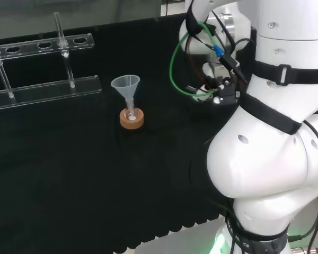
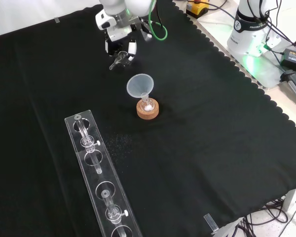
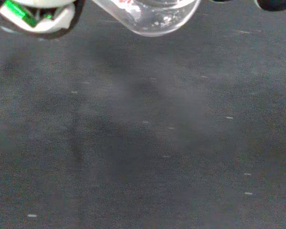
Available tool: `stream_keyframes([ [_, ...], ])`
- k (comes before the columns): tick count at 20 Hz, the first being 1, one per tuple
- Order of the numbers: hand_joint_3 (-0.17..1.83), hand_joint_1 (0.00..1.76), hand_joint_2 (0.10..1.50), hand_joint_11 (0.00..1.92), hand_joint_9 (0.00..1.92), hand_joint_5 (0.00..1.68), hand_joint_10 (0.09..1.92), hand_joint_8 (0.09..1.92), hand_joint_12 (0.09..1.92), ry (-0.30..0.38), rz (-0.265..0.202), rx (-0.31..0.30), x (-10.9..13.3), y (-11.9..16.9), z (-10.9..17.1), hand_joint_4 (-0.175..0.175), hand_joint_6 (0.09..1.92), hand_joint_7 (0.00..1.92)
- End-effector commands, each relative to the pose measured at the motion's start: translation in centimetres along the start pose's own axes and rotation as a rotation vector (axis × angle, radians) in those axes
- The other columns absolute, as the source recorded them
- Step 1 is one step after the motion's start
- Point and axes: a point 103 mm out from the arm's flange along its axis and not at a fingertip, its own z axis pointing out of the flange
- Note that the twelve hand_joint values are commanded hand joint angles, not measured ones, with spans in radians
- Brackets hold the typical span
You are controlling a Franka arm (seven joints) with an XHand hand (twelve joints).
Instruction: Put the weighing funnel back on the table.
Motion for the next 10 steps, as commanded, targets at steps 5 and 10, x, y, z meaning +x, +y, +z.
stream_keyframes([
  [5, 0.86, 1.21, 0.52, 1.63, 1.75, 1.36, 0.09, 0.39, 0.62, 0.037, -0.002, 0.002, -5.71, 0.46, 0.95, -0.175, 0.61, 1.71],
  [10, 0.86, 1.21, 0.52, 1.63, 1.75, 1.36, 0.09, 0.38, 0.63, 0.063, -0.028, 0.009, -5.43, 0.79, 1.08, -0.175, 0.61, 1.71],
])
